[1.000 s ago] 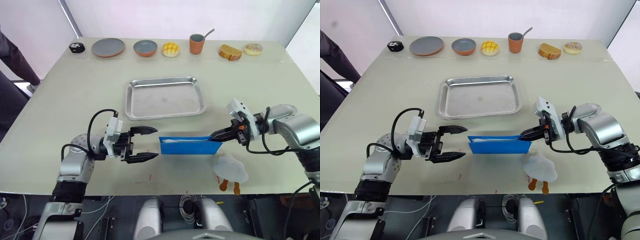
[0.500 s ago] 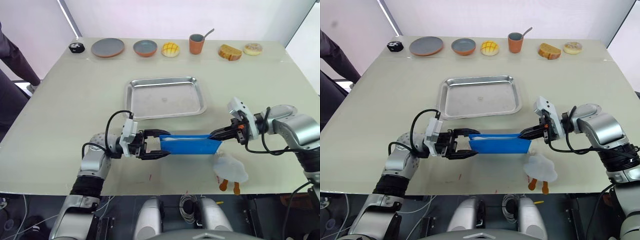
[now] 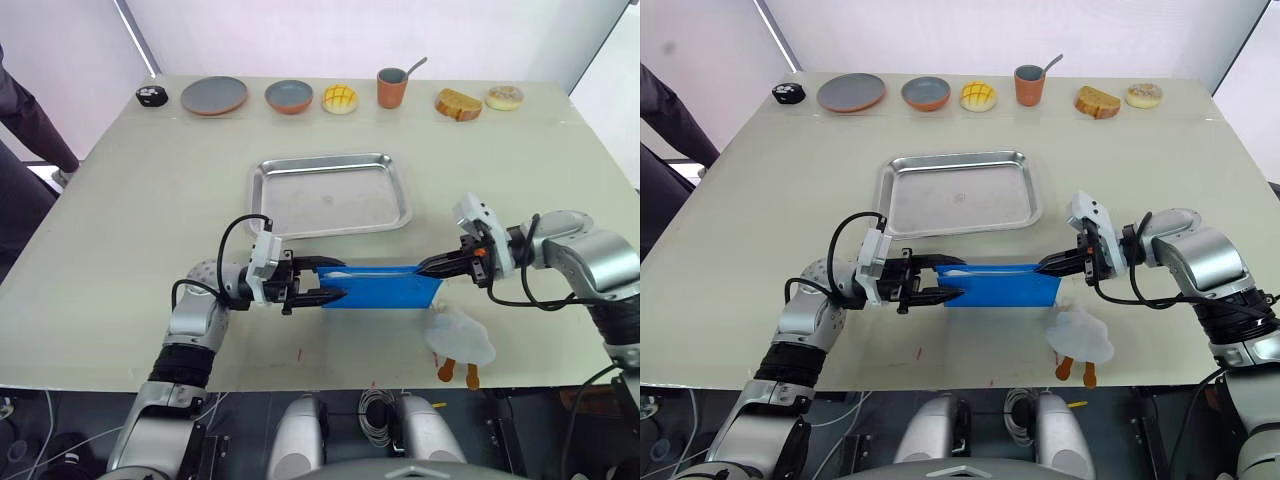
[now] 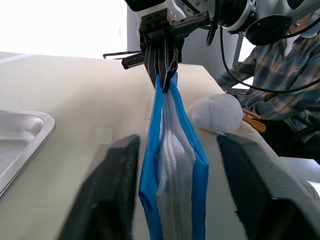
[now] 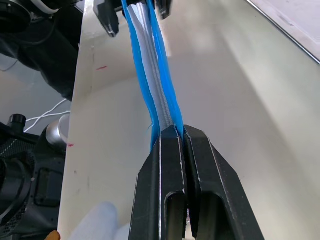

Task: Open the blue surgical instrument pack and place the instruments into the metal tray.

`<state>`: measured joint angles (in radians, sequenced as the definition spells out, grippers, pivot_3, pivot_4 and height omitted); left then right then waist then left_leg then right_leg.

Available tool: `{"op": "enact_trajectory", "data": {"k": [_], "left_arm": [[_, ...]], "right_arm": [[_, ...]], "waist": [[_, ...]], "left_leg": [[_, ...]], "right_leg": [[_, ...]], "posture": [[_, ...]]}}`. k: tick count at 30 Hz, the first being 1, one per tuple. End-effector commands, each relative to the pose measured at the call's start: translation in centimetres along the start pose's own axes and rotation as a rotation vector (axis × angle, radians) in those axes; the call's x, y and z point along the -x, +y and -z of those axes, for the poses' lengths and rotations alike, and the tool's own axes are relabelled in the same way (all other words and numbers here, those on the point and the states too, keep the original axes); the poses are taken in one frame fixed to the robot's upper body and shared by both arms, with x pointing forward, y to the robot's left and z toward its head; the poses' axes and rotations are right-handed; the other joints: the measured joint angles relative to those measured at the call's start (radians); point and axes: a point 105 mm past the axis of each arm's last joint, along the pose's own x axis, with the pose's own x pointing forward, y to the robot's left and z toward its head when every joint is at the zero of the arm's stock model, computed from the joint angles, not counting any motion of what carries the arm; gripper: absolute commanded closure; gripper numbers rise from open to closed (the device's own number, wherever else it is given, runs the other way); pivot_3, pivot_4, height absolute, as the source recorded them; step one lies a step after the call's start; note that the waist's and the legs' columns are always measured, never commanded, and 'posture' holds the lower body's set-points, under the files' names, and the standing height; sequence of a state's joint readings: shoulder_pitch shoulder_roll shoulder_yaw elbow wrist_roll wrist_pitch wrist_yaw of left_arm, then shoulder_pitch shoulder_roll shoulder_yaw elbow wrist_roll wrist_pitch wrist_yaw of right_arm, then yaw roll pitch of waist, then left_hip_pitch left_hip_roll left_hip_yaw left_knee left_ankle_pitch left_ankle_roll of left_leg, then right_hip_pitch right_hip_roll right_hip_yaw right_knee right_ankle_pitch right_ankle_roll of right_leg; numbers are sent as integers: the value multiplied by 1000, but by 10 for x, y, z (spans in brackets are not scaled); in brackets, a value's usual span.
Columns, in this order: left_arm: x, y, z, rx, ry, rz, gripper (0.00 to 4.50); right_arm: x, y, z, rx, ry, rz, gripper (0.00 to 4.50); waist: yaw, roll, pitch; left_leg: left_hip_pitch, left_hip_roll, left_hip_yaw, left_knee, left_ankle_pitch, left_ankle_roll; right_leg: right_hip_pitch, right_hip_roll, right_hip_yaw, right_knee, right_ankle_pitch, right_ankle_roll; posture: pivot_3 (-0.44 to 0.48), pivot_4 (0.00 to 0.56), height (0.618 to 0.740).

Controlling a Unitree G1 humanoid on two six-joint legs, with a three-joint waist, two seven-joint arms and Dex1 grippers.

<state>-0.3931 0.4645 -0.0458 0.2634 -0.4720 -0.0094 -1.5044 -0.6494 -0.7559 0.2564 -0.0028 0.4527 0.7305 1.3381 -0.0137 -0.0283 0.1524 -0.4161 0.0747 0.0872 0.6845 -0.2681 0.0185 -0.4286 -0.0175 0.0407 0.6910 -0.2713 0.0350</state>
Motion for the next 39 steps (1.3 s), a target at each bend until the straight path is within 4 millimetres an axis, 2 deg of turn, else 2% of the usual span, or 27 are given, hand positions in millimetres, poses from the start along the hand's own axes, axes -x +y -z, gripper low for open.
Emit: {"op": "enact_trajectory", "data": {"k": [1, 3, 4, 10, 13, 16, 18, 21, 22, 23, 26, 33, 36, 39], "left_arm": [[-1, 0, -2, -41, 7, 18, 3568], [-1, 1, -1, -42, 6, 15, 4362], [-2, 1, 0, -42, 6, 14, 4454], [-1, 3, 1, -59, 10, 4, 4454], [2, 5, 0, -72, 16, -8, 4454], [8, 6, -2, -80, 25, -24, 4500], [11, 6, -2, -83, 32, -32, 4500], [17, 6, -2, -87, 42, -46, 4500], [18, 6, -3, -89, 44, -50, 4500], [20, 7, -4, -89, 44, -54, 4500], [22, 7, -4, -92, 48, -57, 4500], [25, 9, -4, -101, 60, -58, 4500], [25, 10, -4, -100, 59, -58, 4500], [25, 10, -3, -99, 62, -54, 4500]], "right_arm": [[-3, 3, -3, 24, -2, -9, 4500], [-3, 3, -4, 27, -4, -8, 4500], [-3, 3, -4, 28, -6, -7, 4500], [0, 5, -13, 54, -66, 2, 4500], [13, 6, -35, 28, -206, 10, 4500], [32, 15, -32, 118, -220, 40, 3628], [45, 20, -30, 144, -233, 78, 2884], [70, 41, -28, 153, -250, 116, 1640], [77, 48, -27, 150, -248, 132, 1487], [83, 54, -26, 148, -237, 154, 1235], [92, 66, -19, 136, -193, 217, 76], [93, 85, -21, 126, -179, 265, 76], [89, 84, -13, 114, -140, 277, 76], [80, 77, 4, 61, -104, 301, 76]], "waist": [[0, 0, 0], [0, 0, 0], [0, 0, 0], [1, 0, 0], [1, 0, 0], [3, 1, 1], [11, 1, 0], [5, 1, 0], [3, 1, 0], [6, 2, 1], [4, 2, 1], [1, 2, 1], [2, 2, 1], [2, 2, 1]], "left_leg": [[0, 0, 0, 0, 0, 0], [0, 0, 0, 0, 0, 0], [0, 0, 0, 0, 0, 0], [0, 0, 0, 0, 0, 0], [0, 0, 0, 0, 0, 0], [0, 0, 0, 0, 0, 0], [0, 0, 0, 0, 0, 0], [-1, 0, 0, 0, 0, 0], [0, 0, -1, 0, 0, 0], [0, 0, -1, 0, 0, 0], [-1, 0, -4, -1, 0, 0], [1, 0, -7, 0, 0, 0], [1, 0, -8, 0, 0, 0], [1, 0, -8, 0, 0, 0]], "right_leg": [[0, 0, 0, 0, 0, 0], [0, 0, 0, 0, 0, 0], [0, 0, 0, 0, 0, 0], [0, 0, 0, 0, 0, 0], [0, 0, 0, 0, 0, 0], [0, 0, 0, 0, 0, 0], [0, 0, 0, 0, 0, 0], [1, 0, 1, -2, 0, 0], [1, 0, 1, -1, 0, 0], [1, 0, 1, -1, 0, 0], [1, 0, 0, -2, 0, 0], [2, 1, 1, -1, 0, 0], [3, 1, 0, -2, 0, 0], [4, 1, 0, -3, 0, 0]], "posture": [[0, 150, 740], [0, 150, 740], [0, 150, 740], [0, 150, 740], [0, 150, 740], [0, 150, 740], [0, 150, 740], [0, 150, 740], [0, 150, 740], [0, 150, 740], [0, 150, 740], [0, 150, 740], [0, 150, 740], [0, 150, 740]]}}
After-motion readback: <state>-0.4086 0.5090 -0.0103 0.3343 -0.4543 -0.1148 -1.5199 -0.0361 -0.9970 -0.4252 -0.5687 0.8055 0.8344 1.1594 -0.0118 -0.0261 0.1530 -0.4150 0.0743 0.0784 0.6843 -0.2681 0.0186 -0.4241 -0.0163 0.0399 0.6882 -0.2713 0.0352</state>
